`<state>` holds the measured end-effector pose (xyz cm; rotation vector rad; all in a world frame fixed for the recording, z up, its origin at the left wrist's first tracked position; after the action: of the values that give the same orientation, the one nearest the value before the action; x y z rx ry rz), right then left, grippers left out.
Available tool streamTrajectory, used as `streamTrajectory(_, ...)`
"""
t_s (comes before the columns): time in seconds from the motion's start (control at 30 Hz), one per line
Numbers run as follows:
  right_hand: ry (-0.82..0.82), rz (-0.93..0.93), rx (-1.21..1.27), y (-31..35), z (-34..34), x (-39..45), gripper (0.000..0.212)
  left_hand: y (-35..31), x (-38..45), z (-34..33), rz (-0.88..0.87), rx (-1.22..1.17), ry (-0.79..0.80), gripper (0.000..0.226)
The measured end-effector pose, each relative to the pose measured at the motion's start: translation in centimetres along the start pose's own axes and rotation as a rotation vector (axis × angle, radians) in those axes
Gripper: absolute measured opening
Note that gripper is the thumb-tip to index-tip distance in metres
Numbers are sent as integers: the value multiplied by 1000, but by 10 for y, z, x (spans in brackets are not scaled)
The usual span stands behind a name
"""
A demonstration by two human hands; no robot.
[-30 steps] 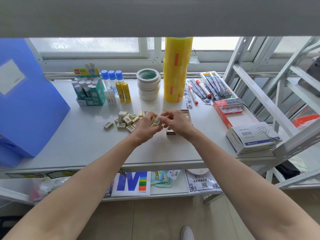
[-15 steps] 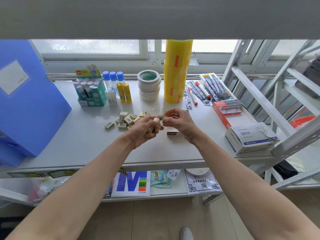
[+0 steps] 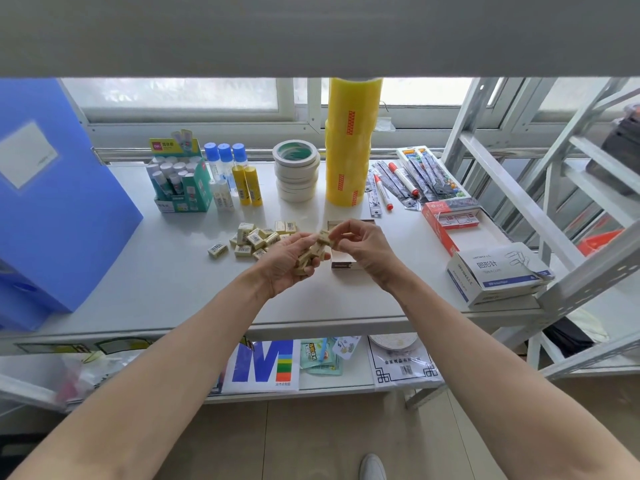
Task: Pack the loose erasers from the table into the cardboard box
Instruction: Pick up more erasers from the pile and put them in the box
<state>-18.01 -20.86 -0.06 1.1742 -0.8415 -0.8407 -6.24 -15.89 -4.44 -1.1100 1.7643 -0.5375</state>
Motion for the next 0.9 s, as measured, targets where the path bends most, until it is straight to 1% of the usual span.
streamTrajectory(0.13,-14,4,-7,-1,3,-2,13,1,1,-1,-5,-2,-13,12)
streamTrajectory(0.37,15,12,-24,3,2,-4,31,-2,4,-4,-25,0,-50,10)
streamTrajectory(0.53,-24,51,-77,9,7,-2,29,-4,5,-8,-19,28,-24,15)
streamTrajectory(0.67,-46,71,-138,9,10,-2,25,-7,5,-9,-48,17,-25,17)
streamTrajectory(0.8,-52,78,-218,7,10,-2,29,-11,7,-9,-66,26,-48,19)
streamTrajectory(0.9,-44,59,-140,4,9,-2,26,-14,8,-4,-78,36,-87,12)
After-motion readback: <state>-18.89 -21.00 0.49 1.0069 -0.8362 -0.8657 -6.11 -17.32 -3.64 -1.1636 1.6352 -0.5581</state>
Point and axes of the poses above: each hand's wrist, its own x-axis towards the middle knuckle, its own z-axis out of the back of the hand, y = z × x, the point moved 10 cm from there along x, towards the middle knuckle, and after that the axes turned 7 degrees about z, right-handed, at the moved point
